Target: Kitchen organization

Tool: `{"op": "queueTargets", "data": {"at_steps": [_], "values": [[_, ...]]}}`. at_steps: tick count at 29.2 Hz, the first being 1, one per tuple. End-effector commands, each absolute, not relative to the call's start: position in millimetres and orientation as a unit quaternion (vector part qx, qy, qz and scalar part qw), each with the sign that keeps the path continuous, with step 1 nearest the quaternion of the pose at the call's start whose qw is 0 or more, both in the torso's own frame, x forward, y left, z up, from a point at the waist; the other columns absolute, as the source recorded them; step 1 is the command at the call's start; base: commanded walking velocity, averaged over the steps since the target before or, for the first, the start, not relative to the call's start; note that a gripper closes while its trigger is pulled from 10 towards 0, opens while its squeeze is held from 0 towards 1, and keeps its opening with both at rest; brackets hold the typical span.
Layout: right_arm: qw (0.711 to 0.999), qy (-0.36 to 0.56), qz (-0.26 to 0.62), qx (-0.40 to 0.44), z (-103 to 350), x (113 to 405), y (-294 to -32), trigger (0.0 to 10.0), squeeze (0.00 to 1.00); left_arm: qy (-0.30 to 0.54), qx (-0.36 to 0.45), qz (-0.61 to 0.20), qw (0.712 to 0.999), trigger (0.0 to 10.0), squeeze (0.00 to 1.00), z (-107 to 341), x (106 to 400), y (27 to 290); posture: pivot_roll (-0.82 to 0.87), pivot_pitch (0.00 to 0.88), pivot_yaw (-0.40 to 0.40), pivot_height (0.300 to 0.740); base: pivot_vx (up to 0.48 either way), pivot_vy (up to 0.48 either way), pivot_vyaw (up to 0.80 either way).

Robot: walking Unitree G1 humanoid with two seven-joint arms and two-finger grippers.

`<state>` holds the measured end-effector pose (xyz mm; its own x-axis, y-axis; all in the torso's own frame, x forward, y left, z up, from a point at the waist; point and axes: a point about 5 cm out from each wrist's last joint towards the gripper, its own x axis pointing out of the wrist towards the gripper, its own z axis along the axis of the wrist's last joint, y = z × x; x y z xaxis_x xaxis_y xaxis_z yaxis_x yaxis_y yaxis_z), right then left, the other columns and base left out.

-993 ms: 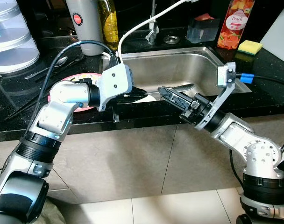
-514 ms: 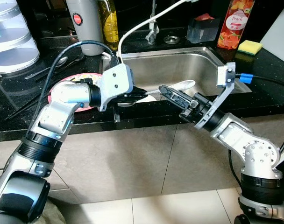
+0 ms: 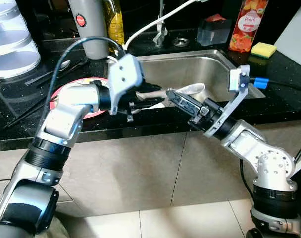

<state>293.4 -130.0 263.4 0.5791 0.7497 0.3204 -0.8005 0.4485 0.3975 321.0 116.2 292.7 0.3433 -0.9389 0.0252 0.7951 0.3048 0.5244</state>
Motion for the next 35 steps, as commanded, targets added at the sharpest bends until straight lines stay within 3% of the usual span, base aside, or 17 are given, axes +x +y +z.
{"op": "queueTargets", "data": {"at_steps": [1, 3, 9, 12, 14, 15, 19, 21, 22, 24, 25, 27, 28, 30, 35], "values": [[0.897, -0.023, 0.366, 0.246, 245, 315, -144, 10.0, 0.00, -0.209, 0.190, -0.504, 0.816, 10.0, 0.00, 315, 317, 141, 0.02, 0.000, 0.038, 0.740, 0.000, 0.000, 0.00], [0.924, -0.026, 0.300, 0.235, 242, 334, -152, 10.0, 0.00, -0.223, 0.166, -0.483, 0.830, 10.0, 0.00, 320, 315, 148, 0.04, 0.000, 0.020, 0.740, 0.000, 0.000, 0.00], [0.951, -0.014, 0.238, 0.198, 230, 363, -159, 10.0, 0.00, -0.279, 0.076, -0.433, 0.854, 10.0, 0.00, 340, 304, 160, 0.11, 0.000, -0.046, 0.740, 0.000, 0.000, 0.00], [0.960, -0.007, 0.201, 0.197, 226, 373, -163, 10.0, 0.00, -0.272, 0.069, -0.416, 0.865, 10.0, 0.00, 336, 303, 164, 0.13, 0.005, -0.061, 0.740, 0.000, 0.000, 0.00], [0.964, -0.010, 0.180, 0.196, 227, 379, -165, 10.0, 0.00, -0.260, 0.069, -0.403, 0.875, 10.0, 0.00, 331, 304, 166, 0.14, 0.009, -0.072, 0.740, 0.000, 0.000, 0.00], [0.975, -0.030, 0.135, 0.172, 234, 390, -171, 10.0, 0.00, -0.228, 0.053, -0.365, 0.901, 10.0, 0.00, 321, 309, 170, 0.16, 0.012, -0.082, 0.740, 0.000, 0.000, 0.00], [0.983, -0.058, 0.102, 0.141, 245, 397, -174, 10.0, 0.00, -0.200, 0.031, -0.325, 0.924, 10.0, 0.00, 311, 316, 172, 0.17, 0.011, -0.089, 0.740, 0.000, 0.000, 0.00], [0.988, -0.100, 0.073, 0.097, 264, 403, -175, 10.0, 0.00, -0.155, 0.009, -0.268, 0.951, 10.0, 0.00, 295, 327, 169, 0.19, 0.015, -0.106, 0.740, 0.000, 0.000, 0.00], [0.991, -0.118, 0.049, 0.051, 272, 405, -176, 10.0, 0.08, -0.128, 0.003, -0.240, 0.962, 10.0, 0.00, 284, 332, 167, 0.20, 0.015, -0.109, 0.740, 0.000, 0.000, 0.00], [0.991, -0.129, 0.035, 0.019, 277, 407, -177, 10.0, 0.08, -0.112, 0.000, -0.223, 0.968, 10.0, 0.00, 277, 334, 166, 0.20, 0.014, -0.109, 0.740, 0.000, 0.000, 0.00], [0.988, -0.151, 0.012, -0.031, 283, 406, -178, 10.0, 1.00, -0.105, 0.000, -0.204, 0.973, 10.0, 0.00, 273, 335, 165, 0.20, 0.014, -0.109, 0.740, 0.000, 0.000, 0.00], [0.977, -0.198, 0.001, -0.075, 295, 403, -178, 10.0, 1.00, -0.098, -0.011, -0.186, 0.978, 10.0, 0.00, 270, 335, 166, 0.21, 0.010, -0.106, 0.740, 0.000, 0.000, 0.00], [0.970, -0.233, 0.005, -0.072, 306, 399, -177, 10.0, 0.00, -0.092, -0.018, -0.177, 0.980, 10.0, 0.00, 269, 335, 167, 0.21, 0.010, -0.099, 0.740, 0.000, 0.000, 0.00], [0.958, -0.277, 0.002, -0.073, 319, 394, -178, 10.0, 0.00, -0.085, -0.025, -0.170, 0.981, 10.0, 0.00, 267, 335, 167, 0.20, 0.011, -0.096, 0.740, 0.000, 0.000, 0.00], [0.885, -0.453, -0.023, -0.101, 384, 358, -174, 10.0, 0.00, -0.070, -0.049, -0.155, 0.984, 10.0, 0.00, 264, 342, 160, 0.17, 0.000, -0.054, 0.740, 0.000, 0.000, 0.00]]}}
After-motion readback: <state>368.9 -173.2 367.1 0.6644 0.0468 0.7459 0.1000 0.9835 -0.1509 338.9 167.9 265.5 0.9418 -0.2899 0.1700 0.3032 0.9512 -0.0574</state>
